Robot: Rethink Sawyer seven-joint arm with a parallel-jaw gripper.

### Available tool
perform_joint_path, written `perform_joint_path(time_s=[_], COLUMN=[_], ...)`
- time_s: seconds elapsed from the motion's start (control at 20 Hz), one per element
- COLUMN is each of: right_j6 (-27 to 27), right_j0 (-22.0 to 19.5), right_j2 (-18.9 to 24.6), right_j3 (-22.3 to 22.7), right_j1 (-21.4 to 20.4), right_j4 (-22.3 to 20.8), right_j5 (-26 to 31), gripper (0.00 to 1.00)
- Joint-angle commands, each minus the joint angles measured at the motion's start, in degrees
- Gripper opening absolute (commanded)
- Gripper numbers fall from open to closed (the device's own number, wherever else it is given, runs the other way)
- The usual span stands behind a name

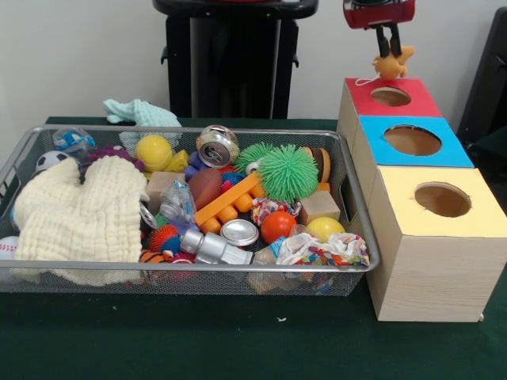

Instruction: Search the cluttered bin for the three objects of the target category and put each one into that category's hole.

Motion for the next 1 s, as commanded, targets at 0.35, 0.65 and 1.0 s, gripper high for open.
perform_joint_path(time_s=[0.35, 0.65, 1.0], right_j6=[10.77, 12.62, 14.48], right_j0=[-1.94, -4.96, -6.72], right_j2=[0.95, 5.81, 8.47], right_j3=[-6.79, -5.25, -5.16], right_j1=[0.01, 1.03, 1.97], right_j4=[0.08, -0.29, -1.45], right_j5=[-0.25, -4.53, -7.60], gripper=[0.00, 0.00, 0.00])
